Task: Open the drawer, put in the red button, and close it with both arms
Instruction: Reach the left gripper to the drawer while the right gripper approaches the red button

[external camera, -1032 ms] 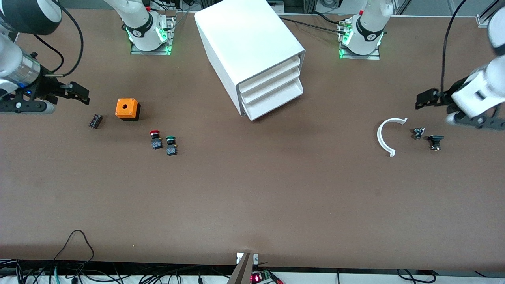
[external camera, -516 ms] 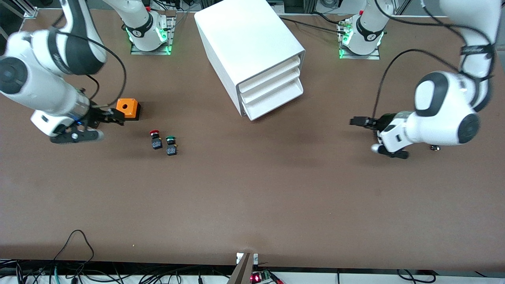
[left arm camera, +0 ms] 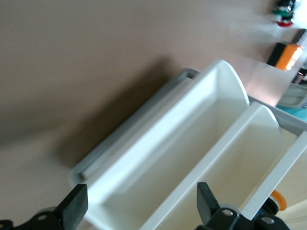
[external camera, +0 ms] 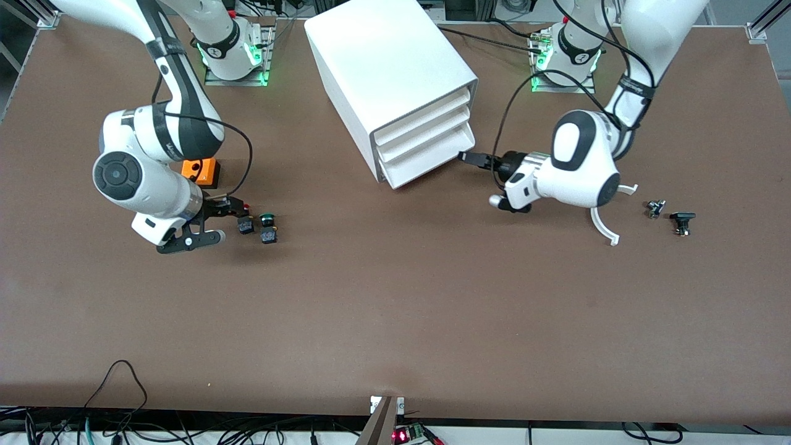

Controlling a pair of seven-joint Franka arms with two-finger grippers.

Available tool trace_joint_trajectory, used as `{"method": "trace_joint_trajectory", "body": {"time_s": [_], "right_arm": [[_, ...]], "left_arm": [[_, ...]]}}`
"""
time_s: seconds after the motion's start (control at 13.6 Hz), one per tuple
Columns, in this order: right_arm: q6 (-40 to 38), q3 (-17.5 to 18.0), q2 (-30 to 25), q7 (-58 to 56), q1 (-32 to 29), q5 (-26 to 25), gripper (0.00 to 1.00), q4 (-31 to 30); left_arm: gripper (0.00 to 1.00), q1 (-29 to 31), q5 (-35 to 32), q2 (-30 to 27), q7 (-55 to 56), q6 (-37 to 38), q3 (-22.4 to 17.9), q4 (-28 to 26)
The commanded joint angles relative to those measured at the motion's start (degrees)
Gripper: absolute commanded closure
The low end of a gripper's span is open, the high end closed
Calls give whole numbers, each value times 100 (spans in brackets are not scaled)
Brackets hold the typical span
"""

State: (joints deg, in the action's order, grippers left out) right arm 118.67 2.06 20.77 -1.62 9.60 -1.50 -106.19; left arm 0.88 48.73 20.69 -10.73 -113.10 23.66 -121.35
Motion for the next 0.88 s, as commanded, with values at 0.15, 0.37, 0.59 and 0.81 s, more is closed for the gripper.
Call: {"method": "trace_joint_trajectory", "body": {"time_s": [0.15,0.37,0.59,0.81], "right_arm": [[481,13,445,-848,-72,27,0,-33],[805,13,639,-1084,-90,27,0,-182],[1105,13,639,-1121,-125,27,0,-472],[1455,13,639,-1121,-125,27,0,-735]], "left_arm": [[0,-17,900,-206,-553,-327,411,-556],[41,-35,1033,-206,-571,-336,526,-705],[100,-35,1033,-206,-571,-327,534,-750],[100,35,1007,-206,-562,-614,508,-741]]}}
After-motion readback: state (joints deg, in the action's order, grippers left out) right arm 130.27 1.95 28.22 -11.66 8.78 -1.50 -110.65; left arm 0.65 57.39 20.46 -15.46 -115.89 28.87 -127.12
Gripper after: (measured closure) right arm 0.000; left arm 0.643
